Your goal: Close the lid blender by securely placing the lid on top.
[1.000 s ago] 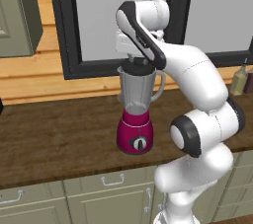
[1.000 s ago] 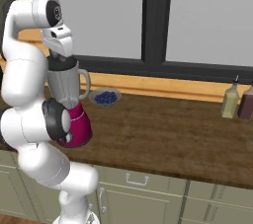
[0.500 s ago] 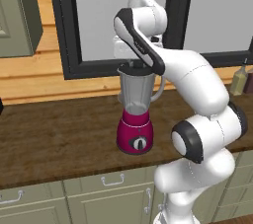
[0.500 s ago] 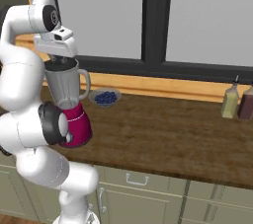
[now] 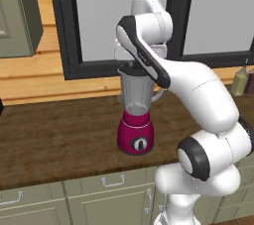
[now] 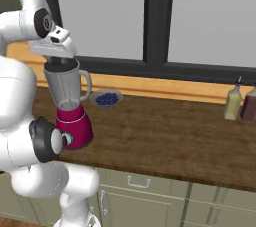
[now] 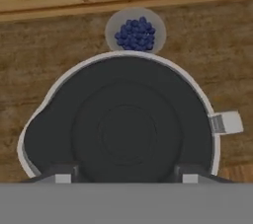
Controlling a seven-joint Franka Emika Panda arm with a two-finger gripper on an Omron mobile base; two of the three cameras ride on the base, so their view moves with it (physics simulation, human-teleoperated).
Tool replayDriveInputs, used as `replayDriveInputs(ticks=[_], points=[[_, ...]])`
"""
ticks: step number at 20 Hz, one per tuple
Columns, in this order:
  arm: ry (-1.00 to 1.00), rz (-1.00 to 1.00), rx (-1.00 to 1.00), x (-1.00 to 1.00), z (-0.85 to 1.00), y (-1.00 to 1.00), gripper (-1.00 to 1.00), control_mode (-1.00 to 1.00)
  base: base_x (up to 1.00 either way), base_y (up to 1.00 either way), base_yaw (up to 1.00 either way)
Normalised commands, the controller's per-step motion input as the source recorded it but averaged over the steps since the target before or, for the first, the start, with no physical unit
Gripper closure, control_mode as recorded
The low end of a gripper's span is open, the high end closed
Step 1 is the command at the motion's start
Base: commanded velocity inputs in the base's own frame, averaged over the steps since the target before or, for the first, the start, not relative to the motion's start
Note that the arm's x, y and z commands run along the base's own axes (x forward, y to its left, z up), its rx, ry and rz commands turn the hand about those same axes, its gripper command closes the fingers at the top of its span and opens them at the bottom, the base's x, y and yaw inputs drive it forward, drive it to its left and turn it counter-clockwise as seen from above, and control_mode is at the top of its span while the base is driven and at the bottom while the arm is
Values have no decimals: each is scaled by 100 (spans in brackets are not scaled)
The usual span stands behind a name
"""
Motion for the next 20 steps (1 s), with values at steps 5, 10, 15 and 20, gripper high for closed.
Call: replayDriveInputs(ticks=[5,10,15,20], points=[[-22,2,-7,-56,-3,3,-100,-100,0,0,0],[-18,6,-9,-98,-42,39,-100,-100,0,0,0],[-6,6,-14,-100,-87,47,-100,-100,0,0,0],[0,2,-20,-58,-100,53,-100,-100,0,0,0]])
